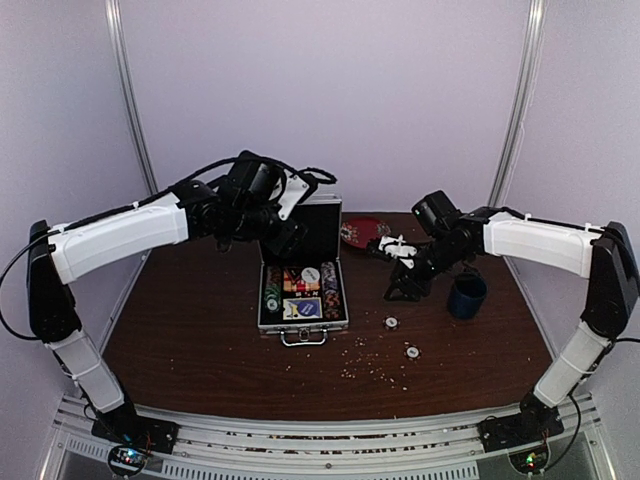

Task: Pack up texas hold em set

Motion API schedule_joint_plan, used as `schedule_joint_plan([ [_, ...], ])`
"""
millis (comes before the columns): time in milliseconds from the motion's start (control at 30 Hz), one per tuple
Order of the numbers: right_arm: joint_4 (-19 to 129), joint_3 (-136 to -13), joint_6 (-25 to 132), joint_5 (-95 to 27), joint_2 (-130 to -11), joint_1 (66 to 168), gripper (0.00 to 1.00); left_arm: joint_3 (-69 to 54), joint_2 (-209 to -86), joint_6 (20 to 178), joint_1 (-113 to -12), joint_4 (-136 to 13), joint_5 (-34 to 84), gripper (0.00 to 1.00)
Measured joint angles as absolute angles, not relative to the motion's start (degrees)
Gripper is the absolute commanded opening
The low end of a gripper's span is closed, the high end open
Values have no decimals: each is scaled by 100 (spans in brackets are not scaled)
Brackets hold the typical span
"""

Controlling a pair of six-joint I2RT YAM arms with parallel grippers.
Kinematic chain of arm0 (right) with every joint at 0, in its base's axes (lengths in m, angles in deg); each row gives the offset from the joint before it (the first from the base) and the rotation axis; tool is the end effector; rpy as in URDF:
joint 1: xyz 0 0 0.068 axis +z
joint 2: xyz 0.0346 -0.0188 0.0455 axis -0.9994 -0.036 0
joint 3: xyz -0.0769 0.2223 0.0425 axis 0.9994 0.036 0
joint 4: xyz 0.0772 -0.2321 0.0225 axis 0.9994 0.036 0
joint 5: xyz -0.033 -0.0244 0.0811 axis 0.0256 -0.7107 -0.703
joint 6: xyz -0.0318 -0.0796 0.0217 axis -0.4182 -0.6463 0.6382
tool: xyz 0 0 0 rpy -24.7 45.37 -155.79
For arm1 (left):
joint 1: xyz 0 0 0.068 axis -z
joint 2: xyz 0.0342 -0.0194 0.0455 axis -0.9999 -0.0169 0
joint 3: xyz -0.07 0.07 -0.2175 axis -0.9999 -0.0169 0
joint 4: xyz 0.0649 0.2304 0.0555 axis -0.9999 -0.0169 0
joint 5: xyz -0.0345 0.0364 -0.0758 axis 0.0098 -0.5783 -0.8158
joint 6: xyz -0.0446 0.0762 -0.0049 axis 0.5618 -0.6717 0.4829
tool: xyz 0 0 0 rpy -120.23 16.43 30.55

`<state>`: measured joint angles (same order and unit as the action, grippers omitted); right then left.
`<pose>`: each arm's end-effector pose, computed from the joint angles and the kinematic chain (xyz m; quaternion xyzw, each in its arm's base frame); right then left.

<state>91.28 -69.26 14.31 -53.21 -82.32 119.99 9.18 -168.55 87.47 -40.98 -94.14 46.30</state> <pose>0.2692 0.2107 0.1875 -0.5509 0.7605 0.2249 0.2600 0.2798 -0.2851 0.2765 0.3195 0.8362 -0.0842 0.4378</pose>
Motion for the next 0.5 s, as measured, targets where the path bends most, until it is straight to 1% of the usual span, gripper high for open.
schedule_joint_plan([
  [100, 9318, -7173, 1379, -5010, -8532, 12058, 53, 791, -16828, 8671, -4100, -9064, 4621, 71],
  [267, 9641, -7252, 1377, -4613, -9023, 12211, 52, -203, -16415, 8566, -4100, -8415, 4678, 73],
  [367, 9853, -7368, 1396, -4460, -9334, 12270, 52, -726, -16103, 8537, -4105, -8282, 4779, 74],
  [500, 9995, -7569, 1475, -4339, -9672, 12303, 52, -772, -16035, 8537, -4109, -8138, 4792, 73],
])
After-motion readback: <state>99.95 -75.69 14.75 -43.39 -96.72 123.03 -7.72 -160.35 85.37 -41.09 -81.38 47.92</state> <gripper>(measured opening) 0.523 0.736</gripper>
